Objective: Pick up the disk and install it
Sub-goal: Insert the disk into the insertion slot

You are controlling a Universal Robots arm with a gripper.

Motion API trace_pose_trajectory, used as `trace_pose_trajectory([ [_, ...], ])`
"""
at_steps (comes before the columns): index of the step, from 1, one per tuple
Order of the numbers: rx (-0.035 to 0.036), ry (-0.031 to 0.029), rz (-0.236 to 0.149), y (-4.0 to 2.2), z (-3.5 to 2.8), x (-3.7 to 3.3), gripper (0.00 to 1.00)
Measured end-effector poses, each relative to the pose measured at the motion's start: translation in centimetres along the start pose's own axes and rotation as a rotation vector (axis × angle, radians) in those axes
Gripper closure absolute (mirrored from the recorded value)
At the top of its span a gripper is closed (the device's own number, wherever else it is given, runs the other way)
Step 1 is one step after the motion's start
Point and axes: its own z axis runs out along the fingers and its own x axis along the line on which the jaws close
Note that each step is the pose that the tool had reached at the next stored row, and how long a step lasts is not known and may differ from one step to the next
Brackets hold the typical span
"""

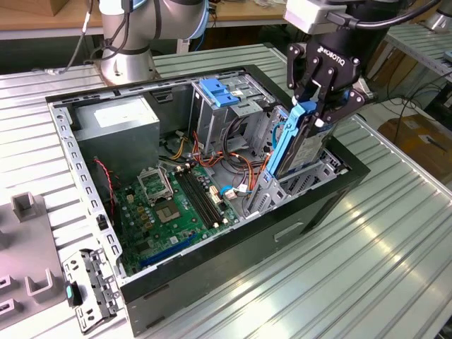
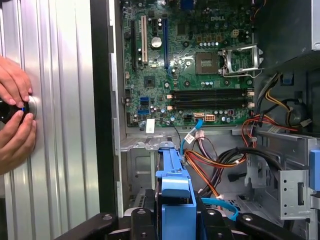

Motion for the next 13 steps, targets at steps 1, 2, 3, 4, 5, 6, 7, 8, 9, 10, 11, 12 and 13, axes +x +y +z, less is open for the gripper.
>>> trace_pose_trajectory([
  [1, -0.0001, -0.0001, 0.0, 0.0, 0.13, -0.01, 0.63],
  [2, -0.0002, -0.0001, 0.0, 0.01, 0.26, -0.01, 0.63],
  [3, -0.0003, 0.0, 0.0, 0.01, 0.39, -0.02, 0.63],
  [4, -0.0004, 0.0, 0.0, 0.01, 0.52, -0.02, 0.63],
  [5, -0.0005, 0.0, 0.0, 0.02, 0.76, -0.03, 0.63],
  [6, -0.0006, 0.0, 0.0, 0.02, 0.91, -0.04, 0.63],
  [7, -0.0006, 0.0, 0.0, 0.03, 1.03, -0.05, 0.63],
  [8, -0.0007, 0.0, 0.0, 0.03, 1.17, -0.06, 0.63],
  [9, -0.0008, 0.0, 0.0, 0.03, 1.31, -0.06, 0.63],
  [10, -0.0009, 0.0, 0.0, 0.04, 1.44, -0.07, 0.63],
  [11, -0.0009, 0.0, 0.0, 0.04, 1.58, -0.08, 0.63],
  [12, -0.0009, -0.0001, 0.0, 0.04, 1.7, -0.08, 0.63],
  [13, -0.001, 0.0, 0.0, 0.05, 1.86, -0.09, 0.63],
])
